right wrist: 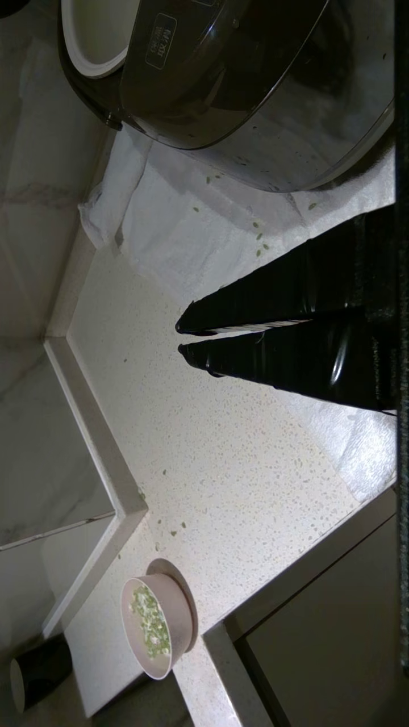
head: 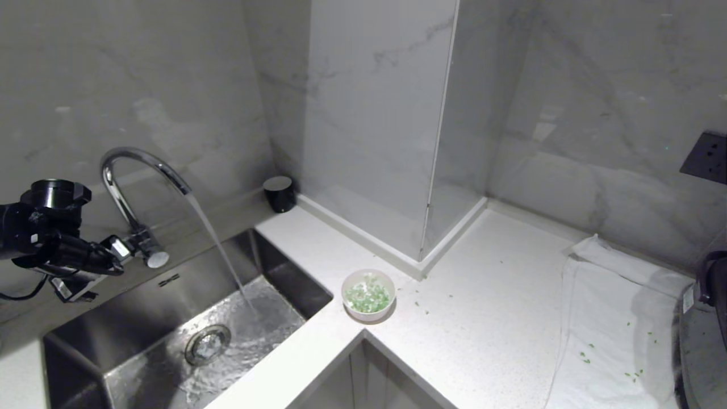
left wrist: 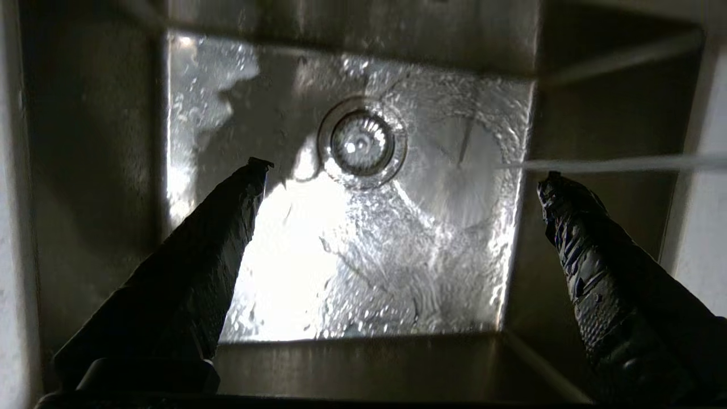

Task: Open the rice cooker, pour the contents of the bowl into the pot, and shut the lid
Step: Turn off the tap

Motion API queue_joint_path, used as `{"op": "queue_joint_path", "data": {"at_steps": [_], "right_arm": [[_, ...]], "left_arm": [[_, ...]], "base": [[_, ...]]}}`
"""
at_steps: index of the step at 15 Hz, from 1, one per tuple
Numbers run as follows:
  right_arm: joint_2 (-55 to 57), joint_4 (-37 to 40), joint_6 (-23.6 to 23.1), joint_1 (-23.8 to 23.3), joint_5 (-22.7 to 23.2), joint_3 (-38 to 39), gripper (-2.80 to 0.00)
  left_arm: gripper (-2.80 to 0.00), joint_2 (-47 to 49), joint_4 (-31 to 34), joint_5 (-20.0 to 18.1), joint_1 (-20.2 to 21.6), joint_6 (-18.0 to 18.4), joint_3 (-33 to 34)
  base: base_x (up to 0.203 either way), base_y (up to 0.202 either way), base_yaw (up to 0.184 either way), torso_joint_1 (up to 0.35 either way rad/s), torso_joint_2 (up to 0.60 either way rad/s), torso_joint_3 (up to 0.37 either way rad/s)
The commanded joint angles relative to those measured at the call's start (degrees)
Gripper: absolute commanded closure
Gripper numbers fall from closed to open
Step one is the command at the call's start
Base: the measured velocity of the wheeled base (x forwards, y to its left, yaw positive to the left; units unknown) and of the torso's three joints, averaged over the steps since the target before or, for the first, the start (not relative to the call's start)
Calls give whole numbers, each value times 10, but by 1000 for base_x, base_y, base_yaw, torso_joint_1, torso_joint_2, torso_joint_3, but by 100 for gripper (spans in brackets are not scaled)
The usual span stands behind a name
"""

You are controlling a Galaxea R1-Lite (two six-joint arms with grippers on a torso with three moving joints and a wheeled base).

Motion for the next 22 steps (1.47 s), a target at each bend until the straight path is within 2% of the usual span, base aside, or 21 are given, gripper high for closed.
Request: {"op": "queue_joint_path", "data": {"at_steps": [1,3,7,12,13,22], "right_arm": [[0,0,0,0,0,0,0],[0,0,0,0,0,0,0],[0,0,0,0,0,0,0],[0,0,0,0,0,0,0],[0,0,0,0,0,0,0],[0,0,0,0,0,0,0]], "left_arm": [[-280,46,-26,-2,5,-5,-32],[-280,69,-51,-1,3,-7,-58],[-280,118,-55,7,4,-19,-115],[-280,142,-55,21,5,-24,-136],[0,144,-55,21,5,-24,-137],[0,165,-70,39,12,-24,-158]], "base": [[0,0,0,0,0,0],[0,0,0,0,0,0],[0,0,0,0,0,0],[0,0,0,0,0,0],[0,0,0,0,0,0],[0,0,0,0,0,0]]}}
